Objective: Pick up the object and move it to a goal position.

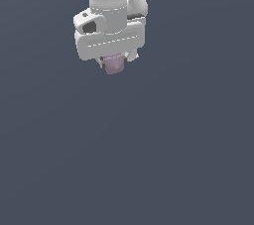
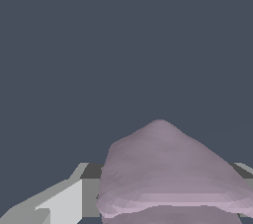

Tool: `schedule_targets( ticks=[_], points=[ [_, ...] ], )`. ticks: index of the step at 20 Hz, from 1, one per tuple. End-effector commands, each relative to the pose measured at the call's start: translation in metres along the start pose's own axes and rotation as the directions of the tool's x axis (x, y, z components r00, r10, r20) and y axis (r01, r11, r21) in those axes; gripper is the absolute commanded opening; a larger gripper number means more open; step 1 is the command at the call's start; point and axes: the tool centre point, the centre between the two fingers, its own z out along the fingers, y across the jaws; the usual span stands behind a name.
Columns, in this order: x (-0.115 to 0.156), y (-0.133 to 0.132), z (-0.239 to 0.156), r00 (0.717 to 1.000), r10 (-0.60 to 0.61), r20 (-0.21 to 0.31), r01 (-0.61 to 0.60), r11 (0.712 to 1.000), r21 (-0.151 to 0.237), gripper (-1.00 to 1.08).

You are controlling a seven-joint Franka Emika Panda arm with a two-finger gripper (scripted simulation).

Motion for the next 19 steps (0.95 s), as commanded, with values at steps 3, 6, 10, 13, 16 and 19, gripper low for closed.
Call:
schedule_targets(
  ticks=[3, 6, 10, 13, 16, 19],
  points=[
    [-0.020, 0.004, -0.044, 1.000, 0.000, 0.001, 0.000, 1.000, 0.001, -1.00],
    [-0.030, 0.007, -0.068, 1.000, 0.000, 0.001, 0.000, 1.000, 0.001, -1.00],
    [-0.040, 0.010, -0.092, 1.000, 0.000, 0.001, 0.000, 1.000, 0.001, -1.00],
    [-0.045, 0.012, -0.104, 1.000, 0.000, 0.001, 0.000, 1.000, 0.000, -1.00],
    [-0.047, 0.013, -0.111, 1.000, 0.000, 0.001, 0.000, 1.000, 0.000, -1.00],
    [-0.048, 0.014, -0.113, 1.000, 0.000, 0.001, 0.000, 1.000, 0.000, -1.00]
  ],
)
